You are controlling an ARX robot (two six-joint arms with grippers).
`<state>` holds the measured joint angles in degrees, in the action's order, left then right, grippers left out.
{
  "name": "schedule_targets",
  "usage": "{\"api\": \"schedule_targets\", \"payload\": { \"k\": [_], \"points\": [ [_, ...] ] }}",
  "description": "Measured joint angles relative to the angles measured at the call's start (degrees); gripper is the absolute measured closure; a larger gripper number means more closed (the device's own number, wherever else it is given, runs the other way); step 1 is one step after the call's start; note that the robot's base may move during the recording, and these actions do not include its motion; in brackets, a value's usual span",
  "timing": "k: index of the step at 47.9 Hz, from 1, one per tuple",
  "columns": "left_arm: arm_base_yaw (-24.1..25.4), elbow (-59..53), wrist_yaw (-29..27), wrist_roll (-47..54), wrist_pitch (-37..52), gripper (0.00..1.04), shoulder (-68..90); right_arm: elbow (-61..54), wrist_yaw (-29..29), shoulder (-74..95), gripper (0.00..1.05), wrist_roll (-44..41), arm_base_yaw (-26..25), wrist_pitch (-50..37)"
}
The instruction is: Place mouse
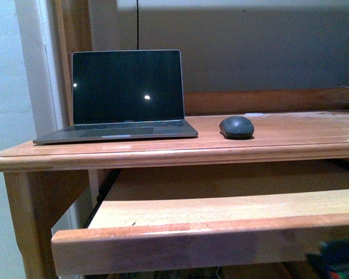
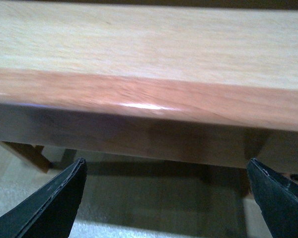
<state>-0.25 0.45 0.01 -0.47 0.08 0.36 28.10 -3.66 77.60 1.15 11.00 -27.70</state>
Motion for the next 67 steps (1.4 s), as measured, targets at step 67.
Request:
{"api": "schedule_targets", "payload": {
  "k": [67],
  "points": [
    [0.0,0.0,0.0,0.0,0.0,0.08,0.0,-10.7,-17.4,-42.4,0.07,12.8,1.6,26.3]
  ]
}}
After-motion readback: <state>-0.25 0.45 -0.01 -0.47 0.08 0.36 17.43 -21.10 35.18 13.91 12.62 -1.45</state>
